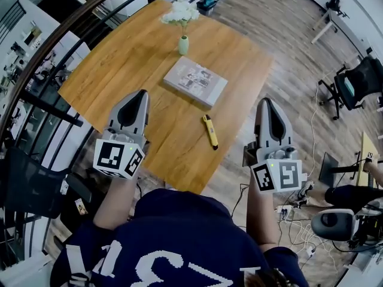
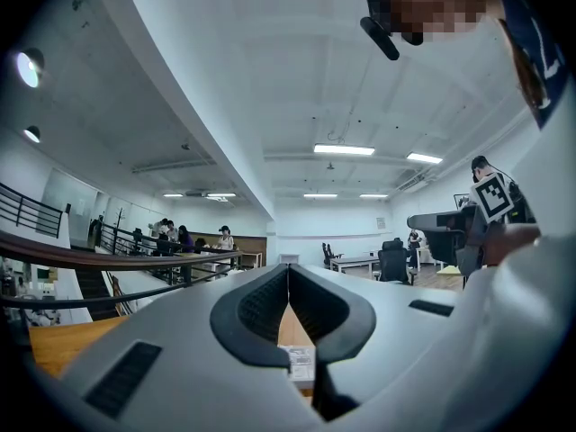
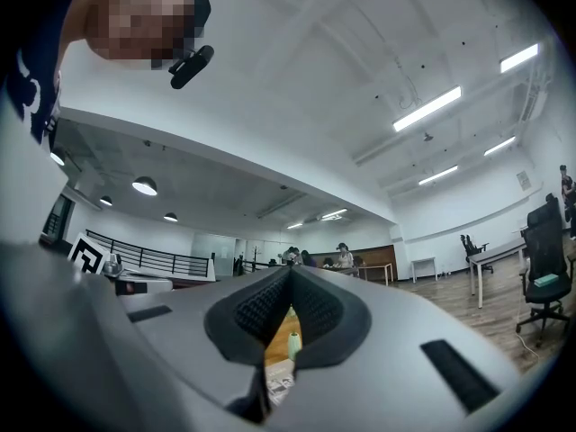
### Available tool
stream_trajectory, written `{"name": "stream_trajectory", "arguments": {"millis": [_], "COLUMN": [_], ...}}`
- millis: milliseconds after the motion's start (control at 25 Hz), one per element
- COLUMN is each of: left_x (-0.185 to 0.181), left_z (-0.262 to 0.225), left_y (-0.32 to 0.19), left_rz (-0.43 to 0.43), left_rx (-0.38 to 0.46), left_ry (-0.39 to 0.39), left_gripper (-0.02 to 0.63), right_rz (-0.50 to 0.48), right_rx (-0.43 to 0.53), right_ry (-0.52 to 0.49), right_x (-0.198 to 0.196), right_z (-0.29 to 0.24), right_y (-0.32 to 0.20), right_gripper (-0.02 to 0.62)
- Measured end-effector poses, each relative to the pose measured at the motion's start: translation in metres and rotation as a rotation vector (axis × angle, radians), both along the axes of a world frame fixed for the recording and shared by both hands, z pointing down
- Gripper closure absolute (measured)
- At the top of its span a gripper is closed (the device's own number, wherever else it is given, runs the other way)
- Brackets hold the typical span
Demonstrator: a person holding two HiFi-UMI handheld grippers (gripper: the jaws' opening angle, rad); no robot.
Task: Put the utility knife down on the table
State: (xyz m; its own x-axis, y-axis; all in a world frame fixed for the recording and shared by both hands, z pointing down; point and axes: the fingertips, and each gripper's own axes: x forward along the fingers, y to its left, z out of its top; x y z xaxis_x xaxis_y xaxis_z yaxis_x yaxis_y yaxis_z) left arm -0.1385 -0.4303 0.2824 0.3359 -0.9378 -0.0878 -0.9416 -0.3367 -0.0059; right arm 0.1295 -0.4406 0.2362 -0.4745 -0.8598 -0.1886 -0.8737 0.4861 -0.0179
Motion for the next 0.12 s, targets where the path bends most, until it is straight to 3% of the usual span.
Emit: {"name": "stream_trajectory", "arguments": {"millis": [120], "left_x": [-0.0010], "left_z": [0.0030], "left_y": [-0.0015], "left_rz": [-0.001], "left_rx": [0.001], "left_ry": [0.001], "left_gripper": [0.591], "right_rz": [-0.008], "right_rx": [-0.007], "right_ry": [0.003], "right_x": [-0.0032], "right_z": [0.0031], "right_y": [-0.0020], "right_gripper": [0.572]}}
